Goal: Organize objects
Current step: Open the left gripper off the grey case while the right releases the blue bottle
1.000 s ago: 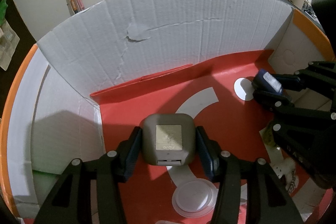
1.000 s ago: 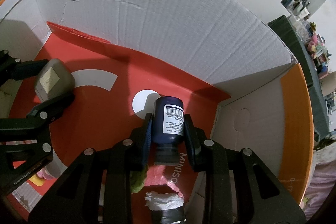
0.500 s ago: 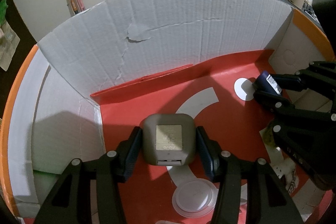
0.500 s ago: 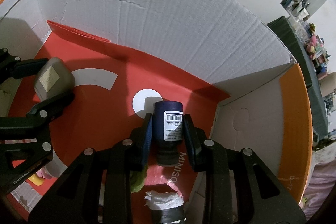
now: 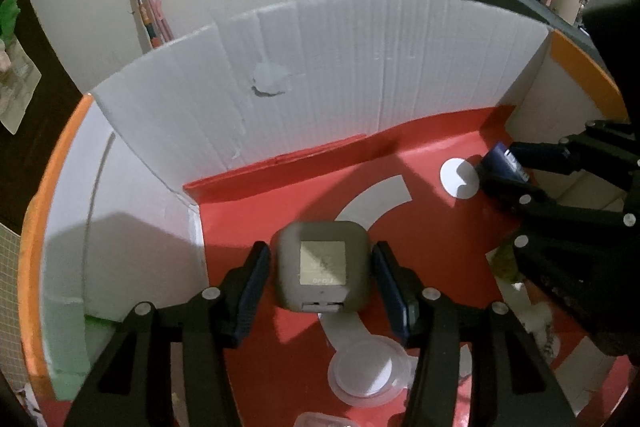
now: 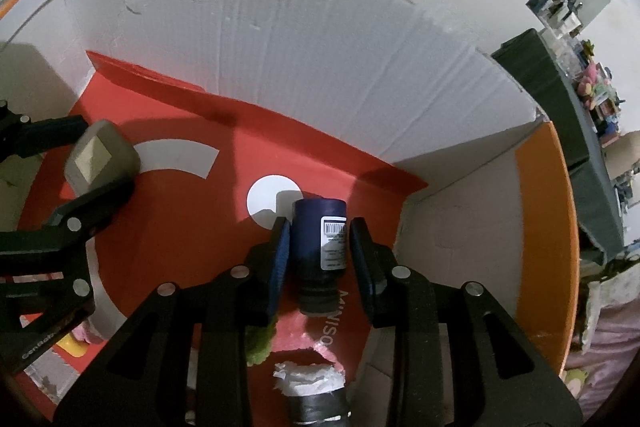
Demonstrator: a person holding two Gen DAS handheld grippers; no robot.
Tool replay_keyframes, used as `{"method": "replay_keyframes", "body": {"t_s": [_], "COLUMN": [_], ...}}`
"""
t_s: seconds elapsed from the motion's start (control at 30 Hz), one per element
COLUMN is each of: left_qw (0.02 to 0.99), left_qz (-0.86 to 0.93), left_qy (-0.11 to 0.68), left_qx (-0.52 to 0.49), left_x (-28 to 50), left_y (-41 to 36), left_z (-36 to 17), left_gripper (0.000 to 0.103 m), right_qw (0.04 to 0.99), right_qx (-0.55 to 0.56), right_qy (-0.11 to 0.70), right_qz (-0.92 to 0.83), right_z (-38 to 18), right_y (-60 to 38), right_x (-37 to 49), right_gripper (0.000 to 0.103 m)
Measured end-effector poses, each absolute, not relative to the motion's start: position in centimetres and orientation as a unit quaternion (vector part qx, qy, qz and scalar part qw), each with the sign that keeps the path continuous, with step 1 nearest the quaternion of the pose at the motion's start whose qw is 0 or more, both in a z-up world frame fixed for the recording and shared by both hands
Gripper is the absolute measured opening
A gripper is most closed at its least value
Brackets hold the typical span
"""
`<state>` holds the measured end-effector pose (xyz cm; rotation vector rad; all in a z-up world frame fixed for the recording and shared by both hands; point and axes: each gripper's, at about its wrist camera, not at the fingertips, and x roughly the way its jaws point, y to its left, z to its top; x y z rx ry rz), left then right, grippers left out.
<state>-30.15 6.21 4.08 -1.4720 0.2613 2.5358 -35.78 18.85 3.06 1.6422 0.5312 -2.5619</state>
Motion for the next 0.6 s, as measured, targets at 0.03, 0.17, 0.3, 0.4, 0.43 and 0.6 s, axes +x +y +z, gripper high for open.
{"method": "replay_keyframes", "body": {"t_s": [0.03,0.17,0.3,0.4,0.43,0.6], "left_qw": [0.099,0.102,0.103,0.106,0.107,0.105], "left_qz": [0.858,0.863,0.867,0.870,0.871,0.882], "left_qy": [0.087,0.088,0.086,0.081,0.079,0.072], "left_qx": [-0.496,-0.488,-0.480,-0.474,-0.473,-0.454], "left_x": [-30.0,-29.4,-28.5,-29.0,-29.5,-26.5], "left_y": [6.2,6.6,6.5,6.1,5.7,6.0], "left_z": [4.2,5.4,6.5,7.8,8.0,9.9], "left_gripper": [0.059,0.059,0.059,0.059,0.059,0.065], "right_qw": [0.026,0.026,0.024,0.022,0.022,0.020], "right_qx": [0.530,0.526,0.517,0.509,0.506,0.490], "right_qy": [0.170,0.166,0.162,0.162,0.161,0.154], "right_qz": [-0.831,-0.834,-0.840,-0.845,-0.847,-0.858], "right_z": [3.3,4.2,5.5,6.8,7.2,9.5], "right_y": [18.9,18.9,19.0,18.8,18.9,19.4], "right_x": [-35.8,-35.4,-34.7,-33.3,-33.0,-31.3], "right_gripper": [0.030,0.030,0.030,0.030,0.030,0.030]}}
